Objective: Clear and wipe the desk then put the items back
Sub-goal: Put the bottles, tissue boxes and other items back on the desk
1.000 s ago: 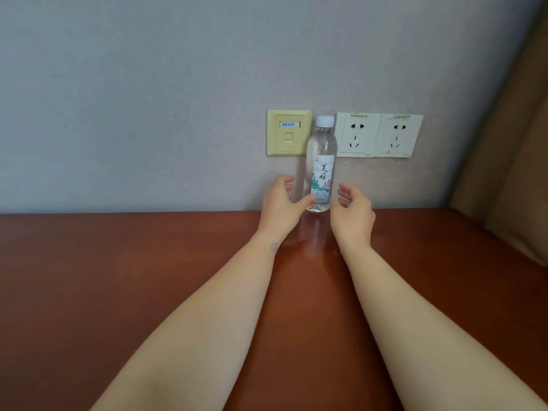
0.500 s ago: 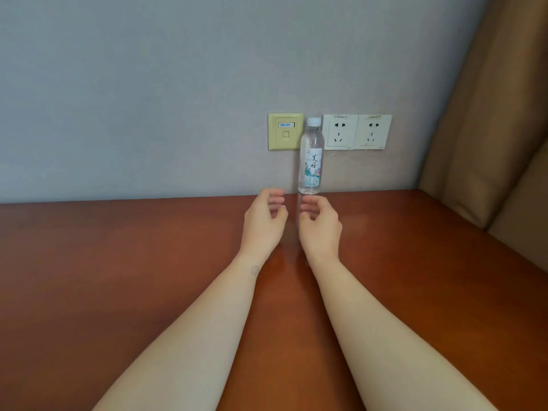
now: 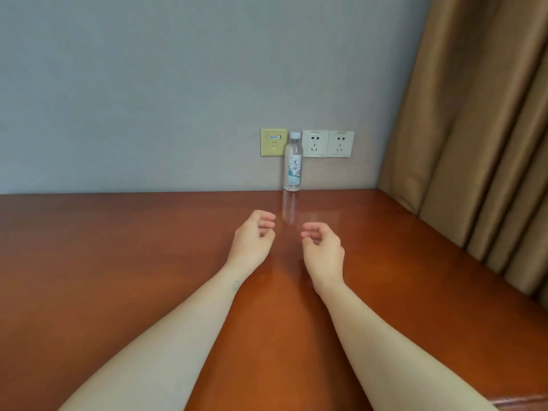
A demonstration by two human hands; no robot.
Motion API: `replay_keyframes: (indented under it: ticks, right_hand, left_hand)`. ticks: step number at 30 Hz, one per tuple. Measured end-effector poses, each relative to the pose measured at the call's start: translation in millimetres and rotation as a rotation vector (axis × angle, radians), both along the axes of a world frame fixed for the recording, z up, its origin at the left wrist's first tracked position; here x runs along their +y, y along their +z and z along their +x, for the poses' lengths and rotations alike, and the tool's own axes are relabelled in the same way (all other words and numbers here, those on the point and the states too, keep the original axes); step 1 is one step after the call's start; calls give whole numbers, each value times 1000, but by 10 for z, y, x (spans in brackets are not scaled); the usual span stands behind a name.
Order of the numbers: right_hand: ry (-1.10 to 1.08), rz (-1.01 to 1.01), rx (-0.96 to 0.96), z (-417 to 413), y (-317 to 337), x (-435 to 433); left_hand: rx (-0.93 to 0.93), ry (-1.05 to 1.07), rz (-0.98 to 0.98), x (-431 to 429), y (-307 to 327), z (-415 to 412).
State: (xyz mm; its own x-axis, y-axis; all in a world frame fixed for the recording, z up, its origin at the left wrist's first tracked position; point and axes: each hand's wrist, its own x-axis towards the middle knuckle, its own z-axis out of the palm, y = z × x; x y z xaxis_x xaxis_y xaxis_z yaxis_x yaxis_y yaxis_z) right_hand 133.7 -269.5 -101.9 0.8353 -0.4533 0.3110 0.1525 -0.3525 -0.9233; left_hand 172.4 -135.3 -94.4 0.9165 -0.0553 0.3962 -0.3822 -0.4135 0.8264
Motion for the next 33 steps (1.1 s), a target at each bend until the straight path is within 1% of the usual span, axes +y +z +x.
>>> replay_keyframes:
  ticks: [7,11,14,18,21,24,28,33]
  right_hand:
    - [-46,-75,80,-709,99,-281]
    - [-119,-95,80,-1022,203,-535]
    - [-196,-110,60,-1213,390,-701]
    - [-304,-54,26,-1387,700,-841]
    - [-353,-79,22,-1517,911,-937]
    - [-390,-104,15,-1671,1059,-1078]
    - [-437,-127,10,-1893,1115,-1292]
    - [-532,-141,26,-2210,1147,-1633]
  left_hand:
    - [7,-15,42,-184,240,-553]
    - [-15,-65,40,-366,411,-735]
    - [-51,-108,63,-544,555,-875]
    - [-80,-148,64,-784,798,-1046]
    - [-99,-191,98,-964,958,-1165]
    - [-94,-243,122,-1141,1036,-1245]
    - [-79,-327,67,-1424,1090,-1354]
    - [-97,-506,49,-1888,1122,-1588]
